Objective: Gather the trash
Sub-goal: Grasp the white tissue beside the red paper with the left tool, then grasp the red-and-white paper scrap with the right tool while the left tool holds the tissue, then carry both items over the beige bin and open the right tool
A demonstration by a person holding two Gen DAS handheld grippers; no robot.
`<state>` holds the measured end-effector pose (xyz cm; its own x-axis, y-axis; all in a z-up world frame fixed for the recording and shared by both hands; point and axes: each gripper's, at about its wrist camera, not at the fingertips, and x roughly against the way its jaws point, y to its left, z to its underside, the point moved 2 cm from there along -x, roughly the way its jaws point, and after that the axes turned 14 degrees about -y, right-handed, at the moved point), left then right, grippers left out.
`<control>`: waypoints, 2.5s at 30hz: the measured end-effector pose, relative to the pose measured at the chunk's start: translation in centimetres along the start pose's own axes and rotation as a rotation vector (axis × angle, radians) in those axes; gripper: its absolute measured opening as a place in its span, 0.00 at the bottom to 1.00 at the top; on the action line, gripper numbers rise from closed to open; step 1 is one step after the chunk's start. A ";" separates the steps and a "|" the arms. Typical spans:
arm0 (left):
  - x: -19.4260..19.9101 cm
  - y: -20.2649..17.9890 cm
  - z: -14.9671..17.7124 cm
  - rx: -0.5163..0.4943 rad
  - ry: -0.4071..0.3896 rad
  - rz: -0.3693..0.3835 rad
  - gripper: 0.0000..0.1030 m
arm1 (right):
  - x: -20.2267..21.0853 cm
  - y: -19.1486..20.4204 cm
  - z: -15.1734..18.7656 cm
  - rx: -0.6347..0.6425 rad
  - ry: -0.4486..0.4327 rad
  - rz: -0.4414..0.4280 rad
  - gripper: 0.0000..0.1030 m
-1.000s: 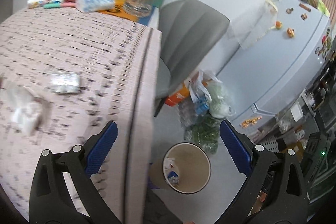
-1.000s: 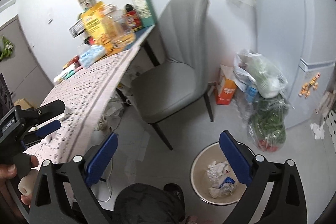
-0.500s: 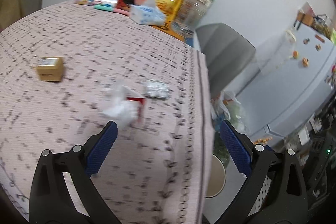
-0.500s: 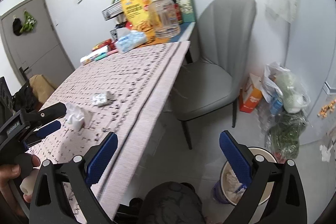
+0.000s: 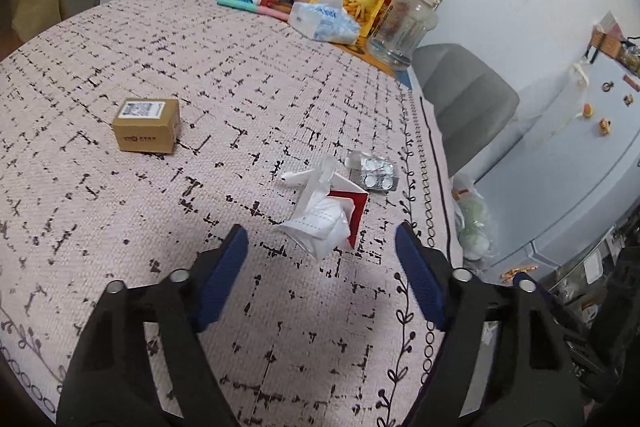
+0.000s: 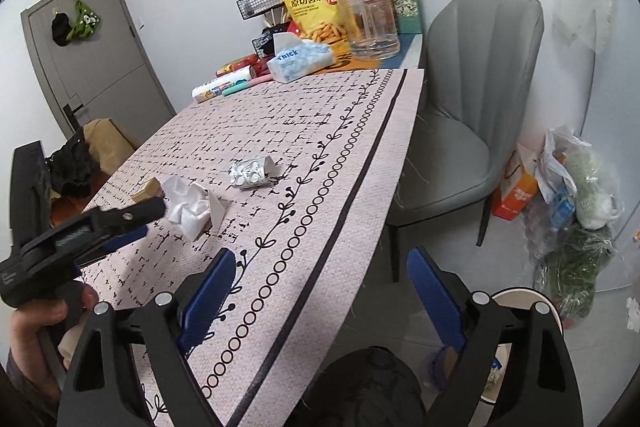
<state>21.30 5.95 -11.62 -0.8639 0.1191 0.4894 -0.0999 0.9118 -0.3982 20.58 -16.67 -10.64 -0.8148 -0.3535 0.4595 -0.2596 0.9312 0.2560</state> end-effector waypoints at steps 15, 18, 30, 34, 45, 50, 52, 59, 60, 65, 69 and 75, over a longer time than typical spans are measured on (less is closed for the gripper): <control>-2.6 0.1 0.1 -0.028 0.004 -0.076 0.27 | -1.6 0.2 -0.9 -0.007 -0.006 -0.038 0.83; -1.0 0.6 -0.1 -0.027 -0.030 -0.100 0.26 | -2.4 1.2 -0.9 0.017 0.011 -0.052 0.83; 2.9 4.3 -1.1 0.041 -0.083 -0.124 0.26 | -6.0 7.0 -0.4 0.114 0.082 -0.126 0.69; 3.6 5.7 -1.3 0.069 -0.095 -0.142 0.26 | -7.2 8.3 -0.7 0.132 0.105 -0.130 0.63; 4.8 8.0 -1.4 0.104 -0.111 -0.170 0.26 | -9.7 10.9 -1.4 0.168 0.136 -0.117 0.56; 5.1 8.5 -1.2 0.116 -0.113 -0.176 0.26 | -10.1 13.0 -0.2 0.223 0.163 -0.156 0.56; 5.2 8.6 -1.1 0.122 -0.112 -0.175 0.26 | -10.8 13.5 0.2 0.247 0.168 -0.156 0.53; 6.2 8.4 -1.0 0.110 -0.126 -0.175 0.26 | -12.3 13.7 1.2 0.293 0.212 -0.125 0.08; 6.2 8.5 -0.9 0.111 -0.126 -0.176 0.26 | -12.2 13.7 1.1 0.293 0.214 -0.135 0.04; 6.4 8.1 -0.8 0.113 -0.126 -0.168 0.26 | -10.2 14.1 0.7 0.296 0.178 -0.170 0.03; 6.4 7.0 -1.0 0.099 -0.130 -0.149 0.26 | -8.6 13.9 0.5 0.285 0.159 -0.186 0.03; 6.2 5.0 -1.0 0.076 -0.126 -0.119 0.26 | -6.4 12.2 -0.2 0.253 0.128 -0.176 0.03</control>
<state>15.97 11.62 -9.76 -0.8983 -0.0424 0.4374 -0.2378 0.8839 -0.4027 22.72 -3.08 -10.23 -0.6785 -0.5043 0.5341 -0.5241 0.8418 0.1291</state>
